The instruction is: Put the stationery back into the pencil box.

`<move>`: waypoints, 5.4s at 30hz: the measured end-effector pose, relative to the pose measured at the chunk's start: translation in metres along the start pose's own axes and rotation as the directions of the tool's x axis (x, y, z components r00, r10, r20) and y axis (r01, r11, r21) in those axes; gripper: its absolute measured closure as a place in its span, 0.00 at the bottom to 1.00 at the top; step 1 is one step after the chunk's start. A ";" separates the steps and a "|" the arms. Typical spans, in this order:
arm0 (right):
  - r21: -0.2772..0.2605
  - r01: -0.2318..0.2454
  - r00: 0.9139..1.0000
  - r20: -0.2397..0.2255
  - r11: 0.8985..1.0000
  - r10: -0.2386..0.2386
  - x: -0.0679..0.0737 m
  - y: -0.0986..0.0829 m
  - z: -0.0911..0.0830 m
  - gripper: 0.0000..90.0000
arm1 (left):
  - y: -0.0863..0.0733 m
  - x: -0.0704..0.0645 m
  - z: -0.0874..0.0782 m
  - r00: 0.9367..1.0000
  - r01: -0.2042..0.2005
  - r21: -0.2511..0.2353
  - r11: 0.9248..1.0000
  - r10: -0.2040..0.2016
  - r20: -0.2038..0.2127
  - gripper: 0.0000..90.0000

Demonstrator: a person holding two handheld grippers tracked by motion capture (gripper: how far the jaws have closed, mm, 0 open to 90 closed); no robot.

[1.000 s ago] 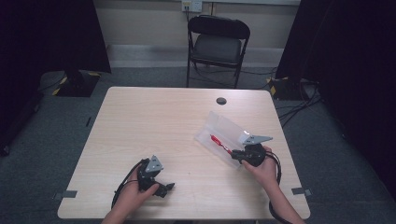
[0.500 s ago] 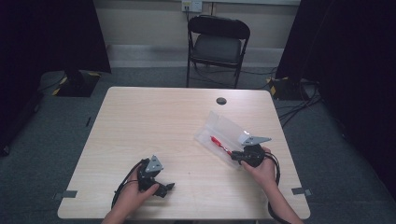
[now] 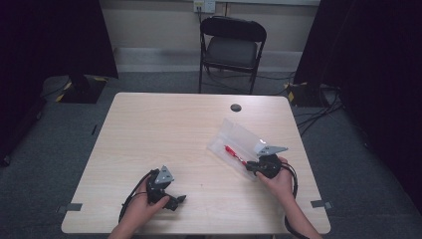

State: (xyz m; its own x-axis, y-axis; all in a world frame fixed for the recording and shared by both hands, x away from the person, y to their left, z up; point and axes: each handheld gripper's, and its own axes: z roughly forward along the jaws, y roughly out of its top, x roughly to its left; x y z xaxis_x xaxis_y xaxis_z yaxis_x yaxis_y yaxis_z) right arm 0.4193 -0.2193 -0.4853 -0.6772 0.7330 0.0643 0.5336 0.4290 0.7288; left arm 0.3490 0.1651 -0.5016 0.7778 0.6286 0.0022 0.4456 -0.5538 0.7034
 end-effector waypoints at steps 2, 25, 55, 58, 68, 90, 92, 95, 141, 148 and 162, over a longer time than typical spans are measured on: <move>0.004 0.000 1.000 -0.001 1.000 0.000 0.000 0.000 0.001 0.90 | 0.000 0.000 0.000 1.000 0.000 0.001 1.000 0.000 0.000 0.00; -0.002 0.006 1.000 0.002 1.000 -0.006 0.002 0.002 0.003 0.89 | 0.000 0.000 0.000 1.000 0.000 -0.001 1.000 0.000 0.002 0.00; -0.063 -0.036 0.998 -0.062 0.997 0.032 0.003 0.004 -0.011 0.37 | 0.000 0.000 0.000 1.000 0.000 0.001 1.000 0.000 0.000 0.00; -0.053 -0.042 0.995 -0.087 0.998 0.038 0.005 0.006 -0.013 0.30 | 0.000 0.000 0.000 1.000 0.000 0.001 1.000 0.000 0.000 0.00; -0.032 0.015 0.993 -0.121 0.999 -0.019 0.010 0.006 -0.018 0.20 | 0.000 -0.001 -0.001 1.000 0.000 0.002 1.000 0.000 -0.007 0.00; -0.025 0.064 0.992 -0.105 0.998 -0.066 0.009 -0.013 -0.048 0.19 | 0.000 -0.001 -0.001 1.000 0.001 0.001 1.000 -0.001 -0.007 0.00; -0.028 0.059 0.992 -0.108 0.998 -0.061 0.008 -0.017 -0.051 0.19 | 0.000 -0.001 -0.001 1.000 0.001 0.001 1.000 -0.001 -0.007 0.00; -0.028 0.058 0.993 -0.097 0.998 -0.061 0.007 -0.021 -0.053 0.19 | 0.000 -0.001 -0.001 1.000 0.001 0.001 1.000 -0.001 -0.006 0.00; 0.025 0.022 1.000 -0.014 0.999 -0.022 -0.022 -0.074 -0.070 0.19 | 0.000 -0.001 -0.001 1.000 0.001 0.001 1.000 -0.001 -0.007 0.00; -0.003 0.056 0.998 0.027 0.998 -0.055 -0.023 -0.078 -0.067 0.18 | 0.000 -0.001 -0.001 1.000 0.001 0.001 1.000 -0.001 -0.006 0.00; -0.005 0.060 0.998 0.035 0.998 -0.059 -0.022 -0.078 -0.065 0.15 | 0.000 -0.001 -0.001 1.000 0.001 0.001 1.000 -0.001 -0.006 0.00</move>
State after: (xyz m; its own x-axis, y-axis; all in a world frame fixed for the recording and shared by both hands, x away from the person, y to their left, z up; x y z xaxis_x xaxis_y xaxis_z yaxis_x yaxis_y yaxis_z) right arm 0.3601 -0.3034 -0.4997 -0.6896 0.7242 -0.0028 0.4900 0.4695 0.7345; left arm 0.3480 0.1652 -0.5015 0.7746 0.6325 0.0058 0.4467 -0.5536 0.7028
